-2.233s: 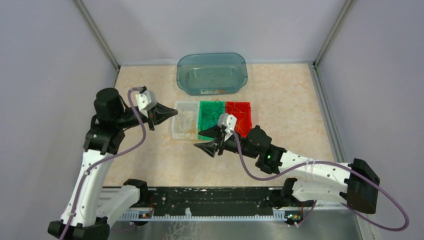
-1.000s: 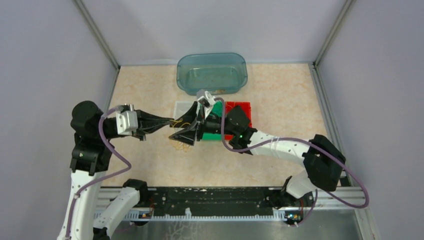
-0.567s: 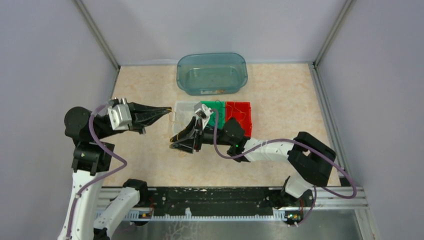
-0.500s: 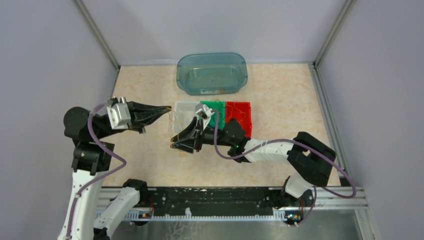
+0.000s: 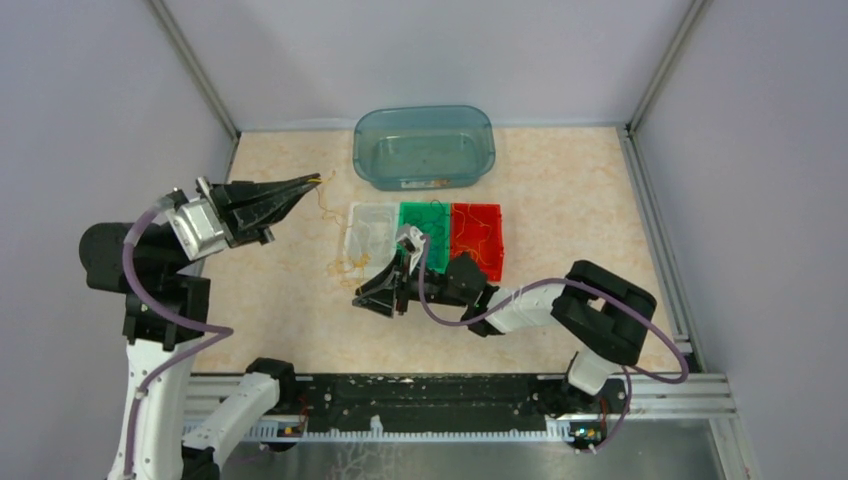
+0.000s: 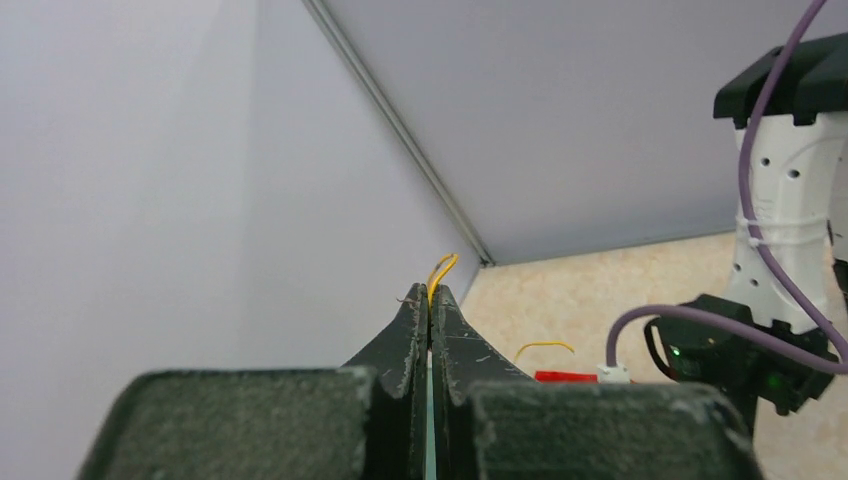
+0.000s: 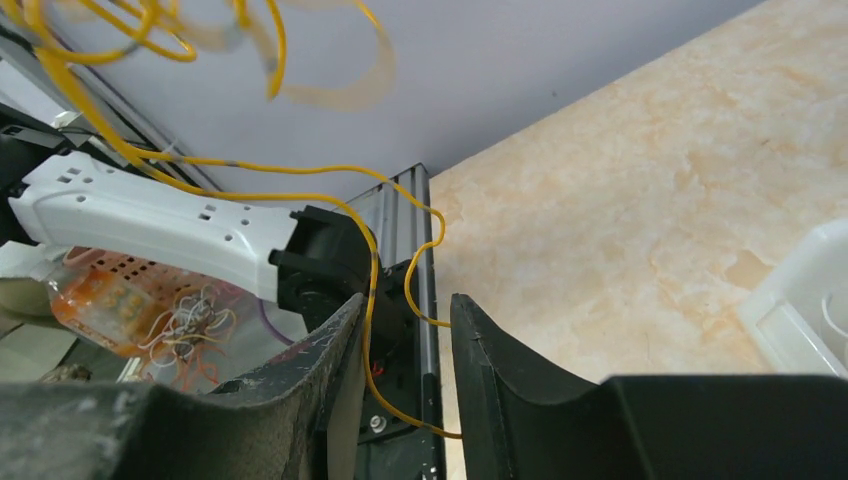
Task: Untangle the cables
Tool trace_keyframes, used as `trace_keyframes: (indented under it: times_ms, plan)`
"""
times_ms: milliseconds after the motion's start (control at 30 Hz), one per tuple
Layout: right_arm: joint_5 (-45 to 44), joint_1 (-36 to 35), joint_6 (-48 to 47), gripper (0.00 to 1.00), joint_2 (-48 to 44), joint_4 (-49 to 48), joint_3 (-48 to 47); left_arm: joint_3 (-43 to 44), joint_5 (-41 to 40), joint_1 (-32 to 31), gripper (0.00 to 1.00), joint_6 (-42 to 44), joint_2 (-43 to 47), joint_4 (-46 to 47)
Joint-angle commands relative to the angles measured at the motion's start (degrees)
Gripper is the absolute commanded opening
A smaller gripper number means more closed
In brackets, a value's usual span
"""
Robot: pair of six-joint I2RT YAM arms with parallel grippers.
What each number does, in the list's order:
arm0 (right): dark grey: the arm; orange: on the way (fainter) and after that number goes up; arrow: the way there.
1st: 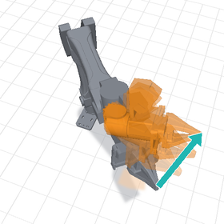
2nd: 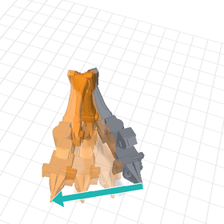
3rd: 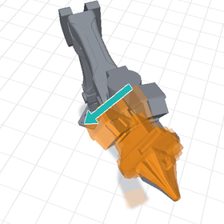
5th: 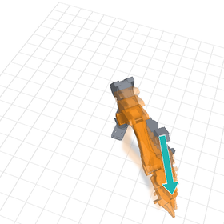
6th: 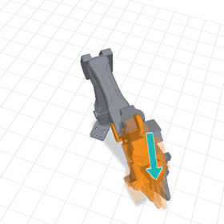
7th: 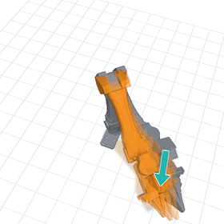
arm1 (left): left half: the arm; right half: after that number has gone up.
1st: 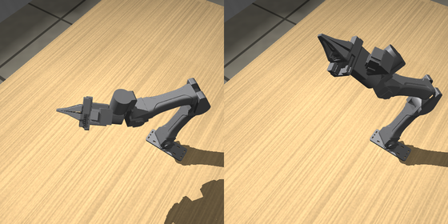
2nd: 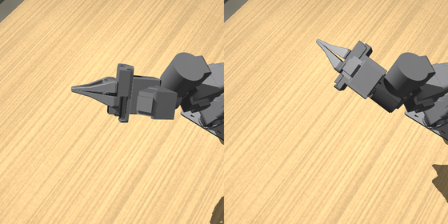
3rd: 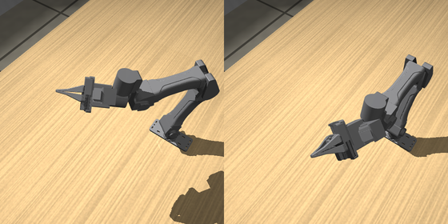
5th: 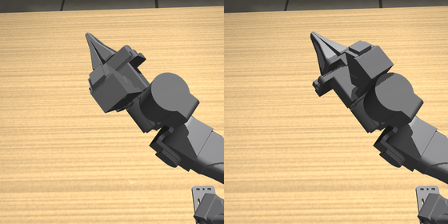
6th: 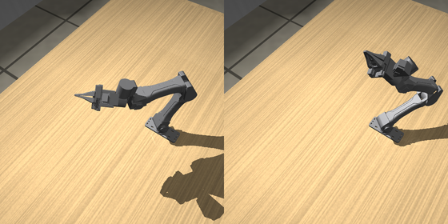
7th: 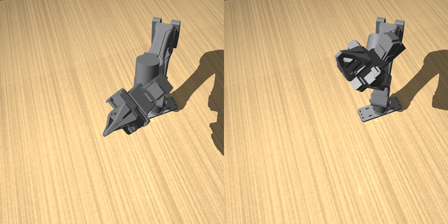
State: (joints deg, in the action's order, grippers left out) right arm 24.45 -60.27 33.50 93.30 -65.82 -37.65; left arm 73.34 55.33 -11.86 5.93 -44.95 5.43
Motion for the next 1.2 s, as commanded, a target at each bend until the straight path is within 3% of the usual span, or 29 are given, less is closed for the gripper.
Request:
trace_keyframes:
  times_ms: [0,133,200,300,367,433,567,700,900,1067,1167]
  plan:
    - [-2.31,-0.29,-0.22,0.35,0.59,-5.37,0.71,3.77,-2.14,0.08,0.0,0.51,-1.17,3.79]
    - [-3.85,-0.29,-0.47,0.26,0.95,-6.16,2.21,5.2,-2.61,0.08,0.0,-0.03,-1.61,4.36]
    - [-3.89,-0.29,-0.7,0.26,0.75,-6.53,3.22,5.93,-2.64,0.08,0.0,0.46,-1.84,3.55]
    - [-6.16,-0.33,-2.93,0.41,-3.32,-4.65,6.46,6.0,-2.32,0.08,0.0,2.22,-1.47,1.32]
    - [-8.78,-0.08,-5.92,0.58,-8.46,-0.48,8.66,5.35,-2.05,0.08,0.0,2.93,-1.0,-0.25]
    - [-9.78,0.42,-9.52,0.67,-14.54,5.78,9.29,4.76,-1.02,0.08,0.0,3.26,-0.78,-1.24]
    - [-12.29,1.96,-17.41,0.76,-29.07,20.3,6.98,4.56,3.03,0.08,0.0,2.75,-0.66,-3.92]
    - [-12.38,4.09,-24.11,0.79,-36.45,32.91,0.04,4.63,6.6,0.08,0.0,1.52,-1.01,-5.6]
    - [-8.64,4.61,-31.37,0.8,-35.25,43.15,-12.27,5.23,9.15,0.08,0.0,0.13,-1.15,-6.98]
    - [-5.85,4.68,-31.35,0.81,-29.66,42.19,-16.94,4.97,8.53,0.08,0.0,-0.38,-0.8,-6.39]
    - [-6.07,4.72,-29.16,0.8,-28.81,38.37,-13.87,4.6,7.01,0.08,0.0,0.94,-0.24,-6.55]
